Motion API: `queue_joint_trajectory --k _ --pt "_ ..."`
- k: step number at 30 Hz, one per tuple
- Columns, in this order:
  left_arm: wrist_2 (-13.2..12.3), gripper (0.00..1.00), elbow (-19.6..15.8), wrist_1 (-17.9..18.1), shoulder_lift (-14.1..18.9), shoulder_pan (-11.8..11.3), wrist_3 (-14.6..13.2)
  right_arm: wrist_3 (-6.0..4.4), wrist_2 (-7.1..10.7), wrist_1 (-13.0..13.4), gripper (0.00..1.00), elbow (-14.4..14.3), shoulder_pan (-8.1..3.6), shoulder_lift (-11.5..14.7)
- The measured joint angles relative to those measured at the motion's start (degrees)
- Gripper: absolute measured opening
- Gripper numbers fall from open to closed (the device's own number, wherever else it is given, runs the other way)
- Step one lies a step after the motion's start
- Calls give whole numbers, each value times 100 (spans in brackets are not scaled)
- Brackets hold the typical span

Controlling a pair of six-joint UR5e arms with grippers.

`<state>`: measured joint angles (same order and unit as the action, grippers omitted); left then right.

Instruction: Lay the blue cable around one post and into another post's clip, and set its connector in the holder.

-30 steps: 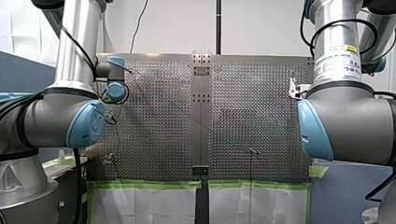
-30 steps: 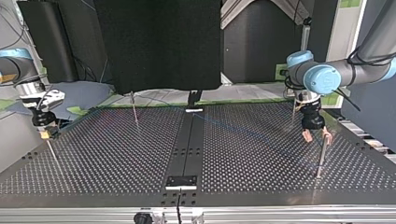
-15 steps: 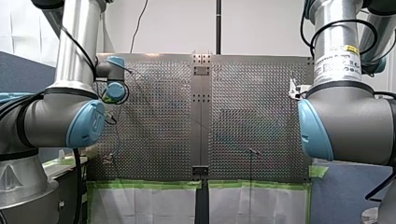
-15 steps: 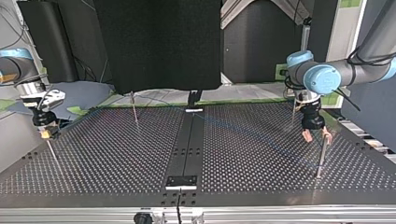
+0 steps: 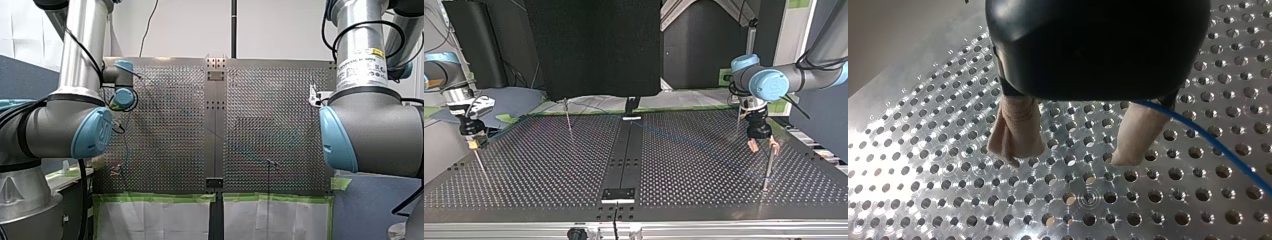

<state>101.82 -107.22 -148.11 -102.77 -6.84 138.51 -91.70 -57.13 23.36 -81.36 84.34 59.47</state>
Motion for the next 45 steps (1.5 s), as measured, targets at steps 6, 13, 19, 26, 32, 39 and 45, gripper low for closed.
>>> queue_joint_trajectory --k 6,13,19,26,32,39,45 --pt "-1 98 -2 0 0 0 -21 1 0 -7 2 2 5 -2" --pt "-4 98 -3 0 0 0 -26 -25 -28 -8 2 2 14 -9" --pt "-8 98 -2 1 -1 0 -26 -66 -81 -9 2 1 20 -15" --pt "-11 98 -1 8 0 -1 -27 -137 -249 -15 2 0 31 -18" --pt "-14 98 0 9 0 -1 -27 -186 -360 19 2 2 73 -20" --pt "-17 98 0 9 0 -1 -26 -212 -383 74 2 -3 137 -28" --pt "-17 98 -1 9 0 0 -26 -218 -419 103 2 -2 178 -36"
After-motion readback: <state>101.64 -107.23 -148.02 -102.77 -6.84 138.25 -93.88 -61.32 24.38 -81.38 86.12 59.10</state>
